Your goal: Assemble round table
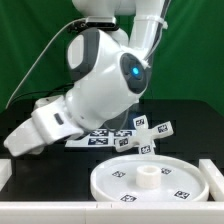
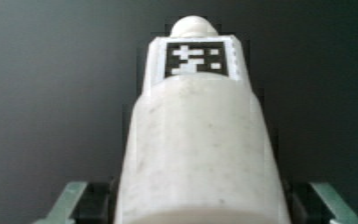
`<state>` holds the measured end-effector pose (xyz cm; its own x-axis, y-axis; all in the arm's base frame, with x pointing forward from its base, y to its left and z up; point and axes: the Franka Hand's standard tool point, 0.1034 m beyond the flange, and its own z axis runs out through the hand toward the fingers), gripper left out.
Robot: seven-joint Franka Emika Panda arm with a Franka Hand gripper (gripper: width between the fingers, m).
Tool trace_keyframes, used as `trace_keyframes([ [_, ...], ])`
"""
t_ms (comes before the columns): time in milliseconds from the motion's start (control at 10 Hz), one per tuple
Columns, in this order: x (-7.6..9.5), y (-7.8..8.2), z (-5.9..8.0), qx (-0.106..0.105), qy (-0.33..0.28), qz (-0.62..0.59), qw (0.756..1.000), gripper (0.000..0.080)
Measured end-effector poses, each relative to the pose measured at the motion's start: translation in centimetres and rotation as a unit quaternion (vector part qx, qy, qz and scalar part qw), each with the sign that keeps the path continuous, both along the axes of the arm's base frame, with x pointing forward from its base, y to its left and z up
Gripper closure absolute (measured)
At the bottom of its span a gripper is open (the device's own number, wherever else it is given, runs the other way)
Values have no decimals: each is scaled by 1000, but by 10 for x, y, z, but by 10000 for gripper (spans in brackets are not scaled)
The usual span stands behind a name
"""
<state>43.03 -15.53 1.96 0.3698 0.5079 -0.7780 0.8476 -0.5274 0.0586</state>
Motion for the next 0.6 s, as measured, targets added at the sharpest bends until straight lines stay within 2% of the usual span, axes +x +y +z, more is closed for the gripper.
trace_keyframes([
  [100, 6, 25, 15, -6, -1, -17, 1000, 395],
  [200, 21, 46, 27, 4, -13, -36, 999, 395],
  [300, 42, 62, 45, 32, -46, -65, 996, 395],
  [400, 60, 70, 66, 45, -71, -84, 993, 395],
  [500, 70, 67, 77, 61, -90, -87, 990, 393],
  [600, 75, 64, 75, 86, -119, -75, 986, 393],
])
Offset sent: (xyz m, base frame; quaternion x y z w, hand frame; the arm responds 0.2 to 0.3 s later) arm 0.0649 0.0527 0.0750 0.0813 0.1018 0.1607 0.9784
